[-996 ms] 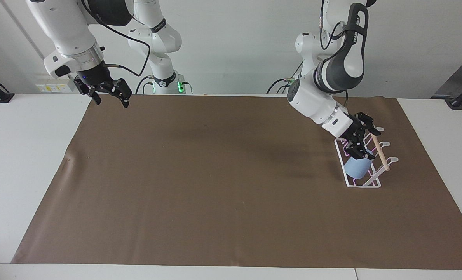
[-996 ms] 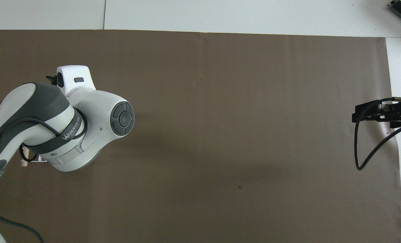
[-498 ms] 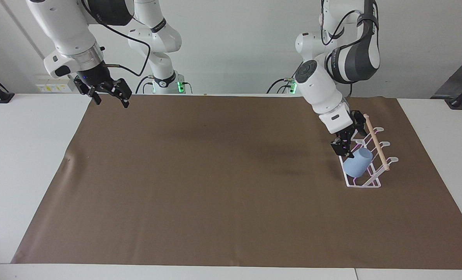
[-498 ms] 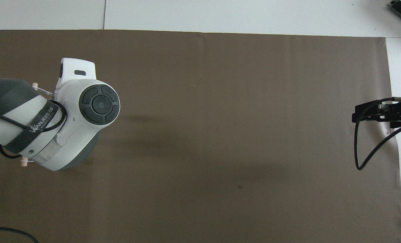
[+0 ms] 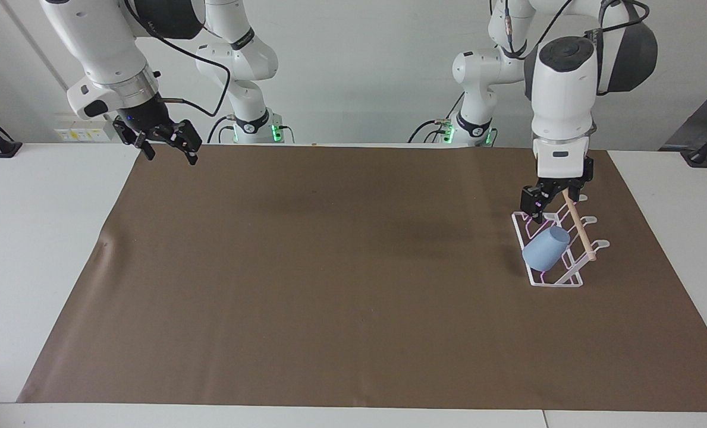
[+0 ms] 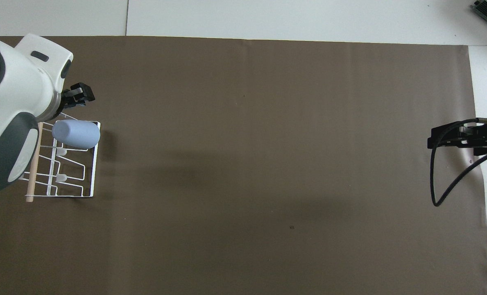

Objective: Hang cup on cup holder
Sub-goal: 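Hang the blue cup on a rack hook and release it with the left gripper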

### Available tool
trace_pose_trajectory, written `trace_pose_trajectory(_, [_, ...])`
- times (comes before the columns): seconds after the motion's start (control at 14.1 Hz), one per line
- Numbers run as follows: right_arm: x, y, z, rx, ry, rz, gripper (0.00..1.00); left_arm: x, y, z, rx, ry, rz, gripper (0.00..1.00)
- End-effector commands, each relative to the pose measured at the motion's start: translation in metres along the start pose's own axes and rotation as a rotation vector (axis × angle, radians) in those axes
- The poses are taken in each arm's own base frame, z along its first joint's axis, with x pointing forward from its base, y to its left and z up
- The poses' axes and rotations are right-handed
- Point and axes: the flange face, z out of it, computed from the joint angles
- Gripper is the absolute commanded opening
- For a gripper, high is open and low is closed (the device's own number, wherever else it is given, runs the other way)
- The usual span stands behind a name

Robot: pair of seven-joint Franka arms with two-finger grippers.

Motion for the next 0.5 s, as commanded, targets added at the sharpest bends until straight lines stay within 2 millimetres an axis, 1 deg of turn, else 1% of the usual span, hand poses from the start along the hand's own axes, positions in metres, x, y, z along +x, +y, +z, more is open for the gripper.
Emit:
trace_pose_trajectory(0.0, [-0.008, 0.001, -0.001, -0.003, -0.006, -0.018, 1.0, 0.0, -0.011, -0.012, -0.04, -0.064, 0.138, 1.0])
trace_pose_trajectory(0.07, [-0.008, 0.001, -0.001, -0.003, -0.006, -0.018, 1.0, 0.003, -0.019, -0.011, -0.067, -0.082, 0.178, 1.0])
trace_pose_trajectory(0.21, [-0.008, 0.001, -0.001, -0.003, -0.006, -0.018, 1.0, 0.009, -0.028, -0.029, -0.142, -0.084, 0.271, 1.0])
trace_pose_trajectory(0.36, [-0.008, 0.001, -0.001, -0.003, -0.006, -0.018, 1.0, 0.009, -0.036, -0.044, -0.171, -0.11, 0.308, 1.0])
trace_pose_trajectory(0.43, [-0.008, 0.001, -0.001, -0.003, -0.006, -0.018, 1.0, 0.008, -0.036, -0.046, -0.193, -0.142, 0.323, 1.0])
